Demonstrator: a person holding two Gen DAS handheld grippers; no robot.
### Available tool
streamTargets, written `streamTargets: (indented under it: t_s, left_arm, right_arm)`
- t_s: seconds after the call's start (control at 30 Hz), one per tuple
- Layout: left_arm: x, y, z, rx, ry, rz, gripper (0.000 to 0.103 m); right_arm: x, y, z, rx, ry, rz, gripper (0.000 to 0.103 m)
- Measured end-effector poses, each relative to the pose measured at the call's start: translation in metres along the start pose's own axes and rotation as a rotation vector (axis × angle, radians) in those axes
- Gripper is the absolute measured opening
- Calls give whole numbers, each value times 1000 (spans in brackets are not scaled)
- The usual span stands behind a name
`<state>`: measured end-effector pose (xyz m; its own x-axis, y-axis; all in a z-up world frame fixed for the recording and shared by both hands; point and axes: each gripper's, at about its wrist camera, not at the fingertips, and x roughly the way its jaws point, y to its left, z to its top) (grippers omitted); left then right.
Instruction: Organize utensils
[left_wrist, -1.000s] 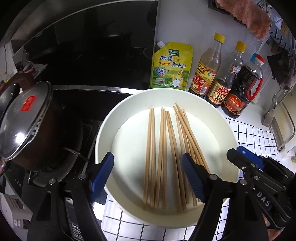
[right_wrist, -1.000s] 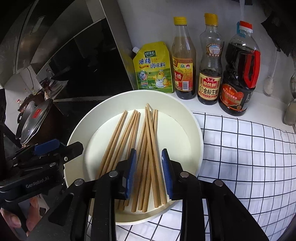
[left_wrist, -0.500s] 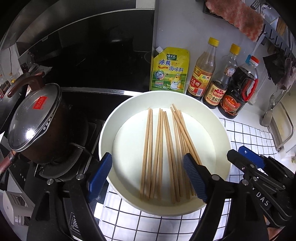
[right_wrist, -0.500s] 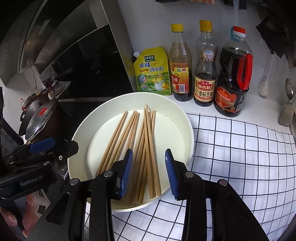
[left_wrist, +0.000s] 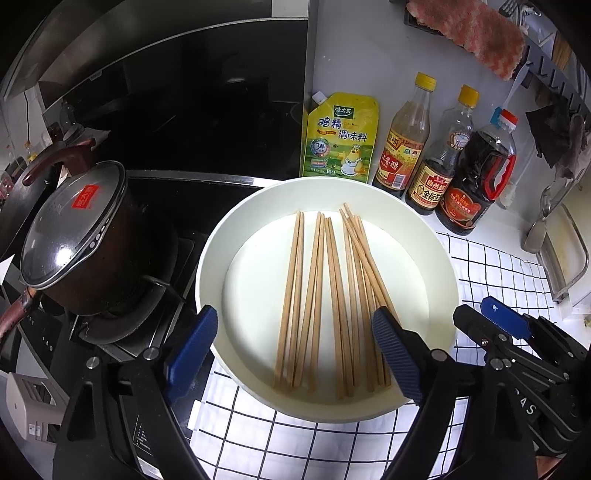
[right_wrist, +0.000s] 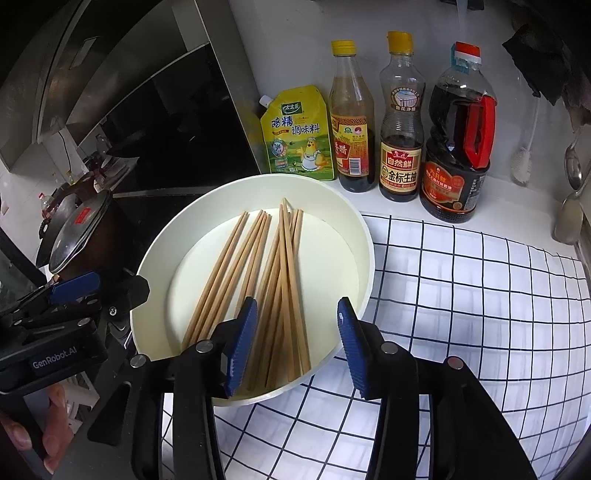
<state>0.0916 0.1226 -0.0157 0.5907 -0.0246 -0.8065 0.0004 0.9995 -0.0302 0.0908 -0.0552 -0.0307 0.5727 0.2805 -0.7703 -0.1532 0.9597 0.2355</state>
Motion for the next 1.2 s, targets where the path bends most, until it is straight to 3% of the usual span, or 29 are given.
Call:
streamTargets:
  t_s: [0.33,0.83,1.2]
  left_arm:
    - [-6,0,-1,-18,-4,21,91]
    - [-11,3,-4,-47,12,81,91]
    - [-17,1,-7,-35,7,82,91]
  right_arm:
    - [-5,-1,-2,-6,3,4,49]
    - [-12,1,-6,-13,3,15,50]
    - [-16,4,-9,-19,-2,15,50]
